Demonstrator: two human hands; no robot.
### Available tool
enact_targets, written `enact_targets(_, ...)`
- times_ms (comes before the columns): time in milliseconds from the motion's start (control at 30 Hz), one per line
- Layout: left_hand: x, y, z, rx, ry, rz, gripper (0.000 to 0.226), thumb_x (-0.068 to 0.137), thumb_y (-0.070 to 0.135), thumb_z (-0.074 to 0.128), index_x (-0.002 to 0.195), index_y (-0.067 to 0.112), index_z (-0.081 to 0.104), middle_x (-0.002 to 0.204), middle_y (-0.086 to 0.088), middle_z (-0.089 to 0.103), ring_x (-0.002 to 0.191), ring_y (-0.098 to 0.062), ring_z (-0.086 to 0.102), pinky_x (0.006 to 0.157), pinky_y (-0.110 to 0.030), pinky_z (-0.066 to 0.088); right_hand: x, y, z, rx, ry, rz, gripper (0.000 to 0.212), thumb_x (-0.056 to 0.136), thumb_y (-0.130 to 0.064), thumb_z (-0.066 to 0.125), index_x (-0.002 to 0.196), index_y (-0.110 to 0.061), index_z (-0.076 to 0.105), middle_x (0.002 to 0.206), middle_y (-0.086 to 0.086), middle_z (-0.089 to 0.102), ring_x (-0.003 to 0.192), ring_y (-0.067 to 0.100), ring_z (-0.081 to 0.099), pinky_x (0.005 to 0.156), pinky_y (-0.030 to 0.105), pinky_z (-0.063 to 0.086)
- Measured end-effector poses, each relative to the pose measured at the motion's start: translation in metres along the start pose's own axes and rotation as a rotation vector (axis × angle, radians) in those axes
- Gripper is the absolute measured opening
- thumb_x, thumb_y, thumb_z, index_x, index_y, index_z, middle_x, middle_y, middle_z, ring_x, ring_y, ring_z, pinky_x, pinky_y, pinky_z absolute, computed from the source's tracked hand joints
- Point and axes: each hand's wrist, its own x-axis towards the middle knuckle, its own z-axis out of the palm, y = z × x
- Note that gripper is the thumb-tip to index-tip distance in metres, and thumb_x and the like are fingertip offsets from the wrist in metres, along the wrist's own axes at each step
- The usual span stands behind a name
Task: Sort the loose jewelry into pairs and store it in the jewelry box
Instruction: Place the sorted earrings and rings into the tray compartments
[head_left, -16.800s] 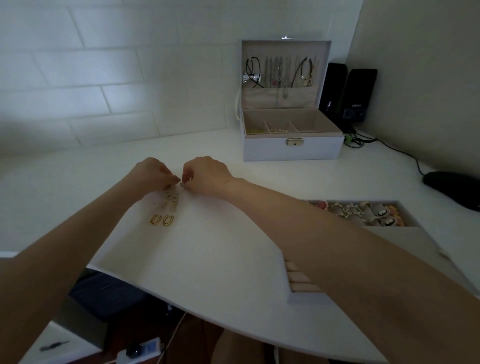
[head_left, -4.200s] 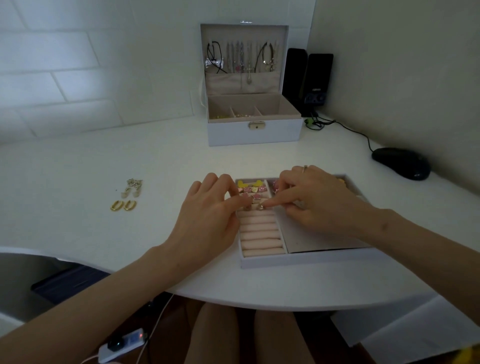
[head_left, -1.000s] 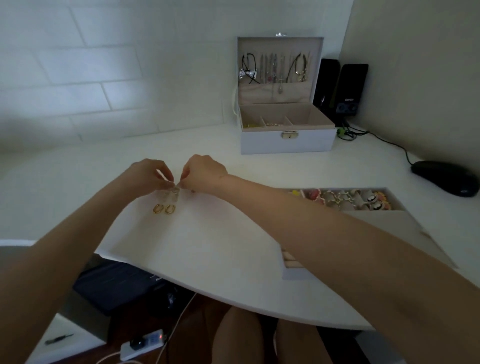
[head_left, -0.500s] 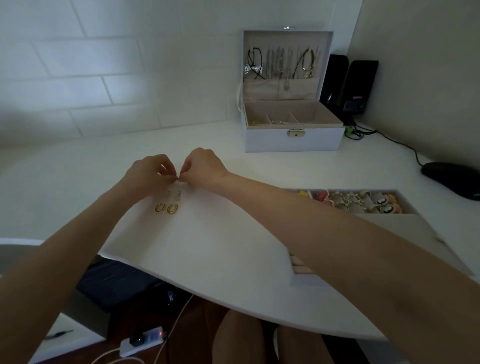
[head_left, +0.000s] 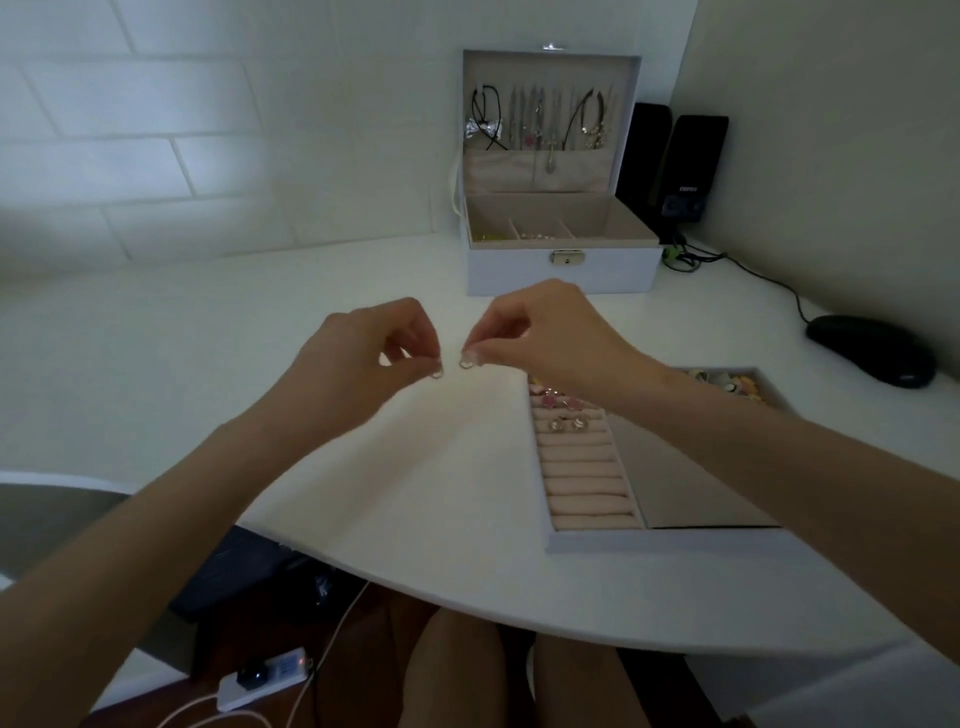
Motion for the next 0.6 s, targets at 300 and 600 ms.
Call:
enact_targets(300,-0.017,0.049,0.049,-0.001,-0.061,0.204,0.013,0.077,0.028,0.071,0.074,0.031,0.059,0.093,0.010,0.057,0.083,-0.005,0.049,0.076,-0.025,0.041,-0.068,0.033,-0.034,-0.096,0.020,0.024,0.013,0.074,-0.021,0.077,0.070,-0.030,0.069,0.068,-0.016,0.060,0.066,-0.002,0.052,0.061,0.008,0.039)
enact_targets(600,-0.012,0.061,0.072,0.050,-0.093,0.104,0.009,0.078,0.024,0.071,0.076,0.026,0.063,0.094,0.011,0.051,0.088,-0.007,0.042,0.071,-0.020,0.030,-0.085,0.053,-0.036,-0.083,0.057,0.112,0.015,0.075,-0.024,0.074,0.068,-0.035,0.068,0.073,-0.015,0.062,0.074,0.005,0.055,0.064,0.013,0.039)
